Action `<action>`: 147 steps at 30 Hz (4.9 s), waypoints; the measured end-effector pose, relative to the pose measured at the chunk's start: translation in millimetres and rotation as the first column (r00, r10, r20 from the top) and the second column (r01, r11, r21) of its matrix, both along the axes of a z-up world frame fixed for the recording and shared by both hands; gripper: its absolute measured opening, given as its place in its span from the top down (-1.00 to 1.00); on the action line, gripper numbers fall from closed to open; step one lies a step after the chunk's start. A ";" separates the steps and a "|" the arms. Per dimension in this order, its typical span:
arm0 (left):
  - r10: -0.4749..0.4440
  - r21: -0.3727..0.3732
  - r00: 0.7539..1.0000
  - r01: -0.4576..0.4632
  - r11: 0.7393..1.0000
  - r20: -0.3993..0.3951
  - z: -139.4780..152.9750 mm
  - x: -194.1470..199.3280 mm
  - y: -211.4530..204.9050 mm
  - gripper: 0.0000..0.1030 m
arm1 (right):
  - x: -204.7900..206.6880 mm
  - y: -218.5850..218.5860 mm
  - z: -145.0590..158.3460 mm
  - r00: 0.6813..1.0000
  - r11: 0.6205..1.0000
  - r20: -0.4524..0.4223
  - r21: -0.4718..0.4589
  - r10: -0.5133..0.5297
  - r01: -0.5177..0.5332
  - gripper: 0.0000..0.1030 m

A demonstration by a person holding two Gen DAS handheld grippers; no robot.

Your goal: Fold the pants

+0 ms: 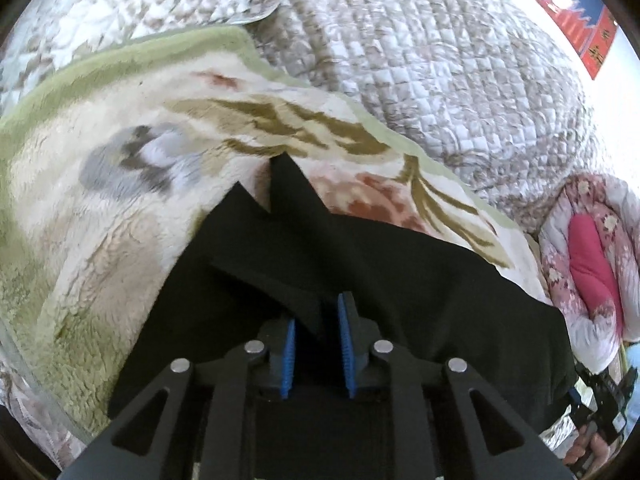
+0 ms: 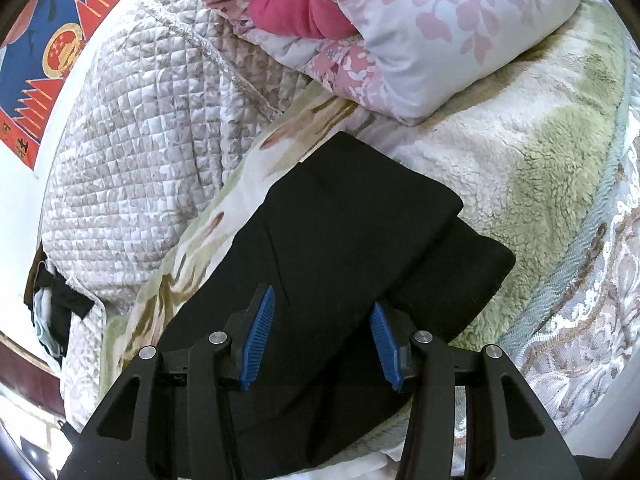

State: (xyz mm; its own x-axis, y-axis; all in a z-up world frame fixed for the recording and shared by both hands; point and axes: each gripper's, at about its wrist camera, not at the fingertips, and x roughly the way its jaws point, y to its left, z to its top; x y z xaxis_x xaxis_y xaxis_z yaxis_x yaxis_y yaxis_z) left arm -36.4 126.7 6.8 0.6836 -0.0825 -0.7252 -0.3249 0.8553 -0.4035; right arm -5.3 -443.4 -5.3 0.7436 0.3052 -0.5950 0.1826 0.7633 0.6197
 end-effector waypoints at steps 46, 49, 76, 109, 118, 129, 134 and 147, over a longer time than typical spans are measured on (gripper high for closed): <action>0.033 0.108 0.999 -0.031 0.994 -0.017 14.7 -6.6 3.6 0.92 | 17.7 -23.2 18.0 0.999 0.998 -0.013 -0.051 -0.038 0.038 0.81; 0.047 0.133 0.997 -0.055 0.990 0.067 44.7 -30.2 5.8 0.92 | 6.6 -22.5 31.5 0.999 0.999 0.026 -0.028 -0.022 0.022 0.84; 0.144 0.242 0.989 -0.136 0.961 -0.018 38.8 -60.8 22.9 0.82 | -44.5 -34.3 58.4 0.970 0.944 -0.020 -0.236 -0.240 0.229 0.43; -0.005 0.207 0.997 0.021 0.978 -0.076 -8.3 66.3 12.5 0.66 | 107.3 27.9 31.7 0.997 0.809 -0.069 -0.586 0.021 -0.057 0.60; -0.062 0.241 0.998 0.060 0.969 0.002 16.1 42.4 -10.0 0.63 | 62.7 54.2 35.2 0.991 0.833 -0.005 -0.541 0.135 -0.116 0.45; -0.178 0.233 0.984 0.177 0.956 -0.019 13.6 21.1 -43.5 0.52 | -0.1 31.8 27.5 1.000 0.849 0.006 -0.528 0.005 -0.001 0.42; -0.176 0.193 0.983 0.184 0.964 -0.059 0.0 7.1 -45.7 0.39 | 1.9 34.3 23.2 1.000 0.835 -0.024 -0.550 -0.019 0.003 0.39; -0.054 0.208 0.998 0.052 0.977 0.008 8.6 -34.4 -11.2 0.39 | -6.7 126.5 23.8 0.939 0.800 0.039 -0.536 0.342 -0.269 0.39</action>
